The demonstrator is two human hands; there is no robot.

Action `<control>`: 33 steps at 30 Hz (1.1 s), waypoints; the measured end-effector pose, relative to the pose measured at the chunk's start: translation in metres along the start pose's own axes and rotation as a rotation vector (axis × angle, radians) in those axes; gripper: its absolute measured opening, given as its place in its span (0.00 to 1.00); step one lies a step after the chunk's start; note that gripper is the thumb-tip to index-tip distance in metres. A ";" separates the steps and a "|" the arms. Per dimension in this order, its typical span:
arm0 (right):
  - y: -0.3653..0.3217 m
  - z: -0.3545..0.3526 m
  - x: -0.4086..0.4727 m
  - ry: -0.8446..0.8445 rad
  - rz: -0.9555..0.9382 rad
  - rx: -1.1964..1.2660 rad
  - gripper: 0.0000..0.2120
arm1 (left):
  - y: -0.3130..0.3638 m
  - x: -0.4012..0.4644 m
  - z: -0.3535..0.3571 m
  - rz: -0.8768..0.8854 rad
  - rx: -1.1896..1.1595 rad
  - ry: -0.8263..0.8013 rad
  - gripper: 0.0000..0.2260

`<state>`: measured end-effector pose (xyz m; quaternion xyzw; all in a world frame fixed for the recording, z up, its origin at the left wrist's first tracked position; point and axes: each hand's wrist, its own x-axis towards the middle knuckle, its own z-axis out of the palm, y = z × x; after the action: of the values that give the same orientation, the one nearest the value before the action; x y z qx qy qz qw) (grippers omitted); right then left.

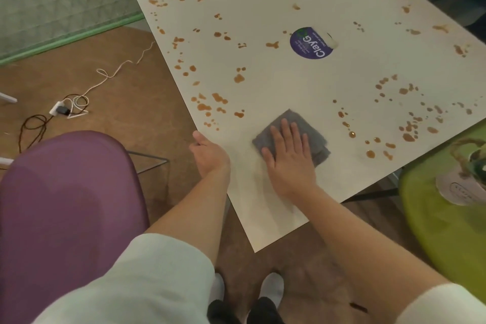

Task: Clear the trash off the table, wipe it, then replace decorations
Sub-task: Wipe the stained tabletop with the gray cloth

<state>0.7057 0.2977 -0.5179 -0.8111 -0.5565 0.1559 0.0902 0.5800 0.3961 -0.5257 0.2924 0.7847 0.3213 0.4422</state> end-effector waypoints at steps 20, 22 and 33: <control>-0.009 -0.003 0.084 0.063 -0.180 -0.031 0.26 | 0.002 0.000 0.001 -0.012 0.018 -0.005 0.26; -0.029 0.003 0.085 0.077 -0.154 0.000 0.24 | 0.005 -0.003 0.000 -0.006 0.048 0.005 0.26; -0.040 0.010 0.084 0.096 -0.194 -0.022 0.24 | 0.008 -0.006 -0.002 0.009 0.087 0.022 0.26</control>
<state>0.6948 0.3906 -0.5274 -0.7609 -0.6291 0.1013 0.1225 0.5820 0.3958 -0.5157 0.3115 0.8014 0.2919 0.4190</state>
